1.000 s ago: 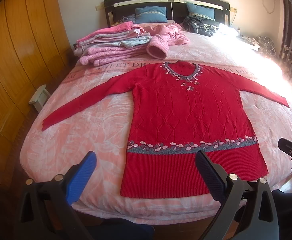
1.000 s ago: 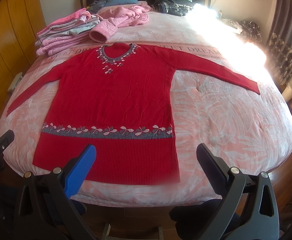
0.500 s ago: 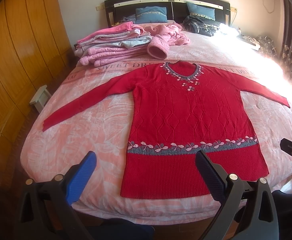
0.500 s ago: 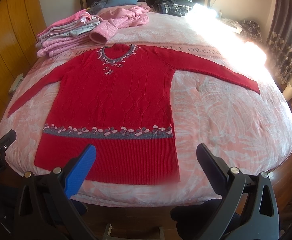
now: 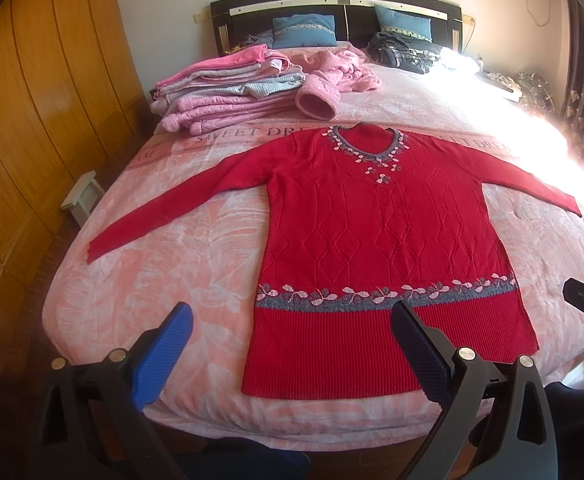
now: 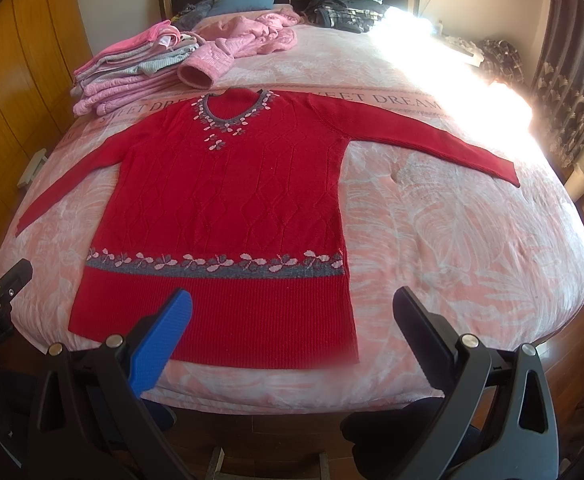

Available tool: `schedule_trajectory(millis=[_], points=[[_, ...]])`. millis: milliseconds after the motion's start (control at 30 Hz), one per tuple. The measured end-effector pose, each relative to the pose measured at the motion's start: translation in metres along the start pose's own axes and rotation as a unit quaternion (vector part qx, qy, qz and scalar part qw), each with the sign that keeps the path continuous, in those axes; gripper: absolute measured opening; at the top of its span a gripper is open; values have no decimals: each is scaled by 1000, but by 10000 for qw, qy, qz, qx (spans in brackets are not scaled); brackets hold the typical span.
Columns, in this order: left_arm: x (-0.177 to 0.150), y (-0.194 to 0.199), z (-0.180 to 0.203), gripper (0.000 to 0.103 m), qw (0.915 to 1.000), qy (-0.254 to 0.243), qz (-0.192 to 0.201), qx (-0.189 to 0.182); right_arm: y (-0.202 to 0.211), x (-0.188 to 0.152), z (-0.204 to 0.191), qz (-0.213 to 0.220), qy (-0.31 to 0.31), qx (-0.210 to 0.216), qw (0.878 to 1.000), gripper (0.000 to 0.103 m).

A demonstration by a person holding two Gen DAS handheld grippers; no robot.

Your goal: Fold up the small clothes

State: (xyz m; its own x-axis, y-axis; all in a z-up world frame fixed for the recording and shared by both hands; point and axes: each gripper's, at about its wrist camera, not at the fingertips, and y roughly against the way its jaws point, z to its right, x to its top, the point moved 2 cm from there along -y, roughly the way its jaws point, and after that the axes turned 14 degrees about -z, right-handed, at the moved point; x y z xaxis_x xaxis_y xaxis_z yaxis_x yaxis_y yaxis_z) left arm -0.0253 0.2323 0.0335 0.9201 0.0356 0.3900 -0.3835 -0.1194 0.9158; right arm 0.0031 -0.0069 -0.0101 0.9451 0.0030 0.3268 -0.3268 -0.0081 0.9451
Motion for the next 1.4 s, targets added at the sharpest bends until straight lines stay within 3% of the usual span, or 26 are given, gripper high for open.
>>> schedule_trajectory(millis=[533,767,967,1133,1400], points=[[10,-2,3,99,9998,108,80,-156,0,8,13,38,-159,33,9999,100],[40,-18,10,99,9996,227,38,146,4,38,37,331,-296,-23,9990,100],[81,-40,19,99,9974,304,135,641,-20,76,83,-72,-904,37,9959,100],[122,-67,22,99,9980,588,-57,242,-48,119,129,-269,-1205,-75,9923,100],[183,-116,47,99,9978,611,-198,153,-108,174,236,-707,-1942,-336,9778,100]])
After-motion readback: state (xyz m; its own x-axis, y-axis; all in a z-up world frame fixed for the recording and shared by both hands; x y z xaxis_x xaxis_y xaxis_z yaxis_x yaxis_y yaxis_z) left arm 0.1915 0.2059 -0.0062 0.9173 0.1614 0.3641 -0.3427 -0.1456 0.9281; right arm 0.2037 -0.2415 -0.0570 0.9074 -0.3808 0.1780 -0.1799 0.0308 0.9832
